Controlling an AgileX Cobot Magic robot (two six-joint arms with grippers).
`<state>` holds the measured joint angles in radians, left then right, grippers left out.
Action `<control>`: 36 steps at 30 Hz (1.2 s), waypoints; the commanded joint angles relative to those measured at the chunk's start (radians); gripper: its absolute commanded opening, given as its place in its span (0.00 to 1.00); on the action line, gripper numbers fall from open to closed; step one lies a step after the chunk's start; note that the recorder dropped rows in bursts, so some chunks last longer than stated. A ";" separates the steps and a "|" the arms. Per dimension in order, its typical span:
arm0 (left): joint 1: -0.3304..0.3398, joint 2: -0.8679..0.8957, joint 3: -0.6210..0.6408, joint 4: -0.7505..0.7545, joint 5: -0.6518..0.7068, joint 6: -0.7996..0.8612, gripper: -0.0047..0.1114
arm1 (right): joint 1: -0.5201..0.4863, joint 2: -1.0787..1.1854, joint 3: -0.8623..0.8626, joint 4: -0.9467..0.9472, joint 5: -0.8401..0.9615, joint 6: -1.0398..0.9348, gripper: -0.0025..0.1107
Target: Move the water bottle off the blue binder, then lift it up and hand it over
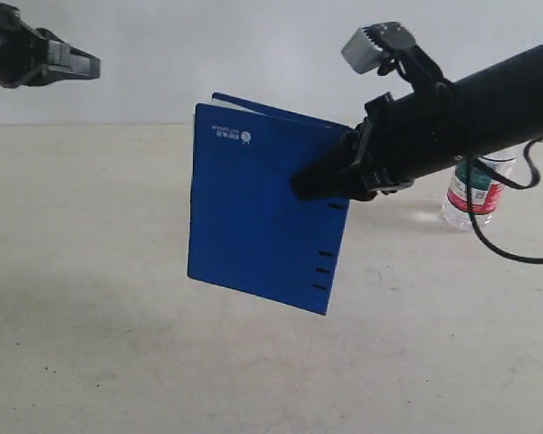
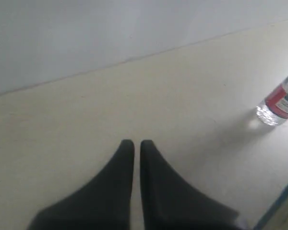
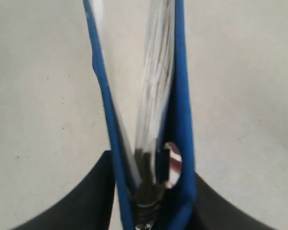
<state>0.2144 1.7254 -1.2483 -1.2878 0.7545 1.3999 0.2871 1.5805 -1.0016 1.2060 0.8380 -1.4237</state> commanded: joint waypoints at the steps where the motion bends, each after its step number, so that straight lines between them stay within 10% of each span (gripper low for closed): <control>1: -0.006 -0.219 0.167 0.048 -0.136 -0.016 0.08 | 0.003 -0.158 0.115 -0.082 -0.034 0.091 0.02; 5: -0.006 -0.465 0.409 0.048 -0.339 -0.057 0.08 | 0.013 -0.304 0.260 -0.094 0.021 0.179 0.02; 9: -0.006 -0.706 0.680 -0.021 -0.619 -0.092 0.08 | 0.142 -0.492 0.288 -0.080 -0.372 0.194 0.02; 15: -0.006 -0.975 0.904 -0.066 -0.685 -0.127 0.08 | 0.189 -0.481 0.099 -0.068 -0.472 0.183 0.02; 32: -0.006 -1.430 1.015 -0.066 -0.760 -0.159 0.08 | 0.189 -0.474 -0.106 -0.065 -0.430 0.173 0.03; 36: -0.006 -1.430 1.043 -0.066 -0.760 -0.193 0.08 | 0.189 -0.474 -0.106 -0.067 -0.420 0.173 0.26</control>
<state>0.2121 0.2980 -0.2184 -1.3456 0.0070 1.2284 0.4789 1.1152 -1.0952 1.1368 0.4562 -1.2454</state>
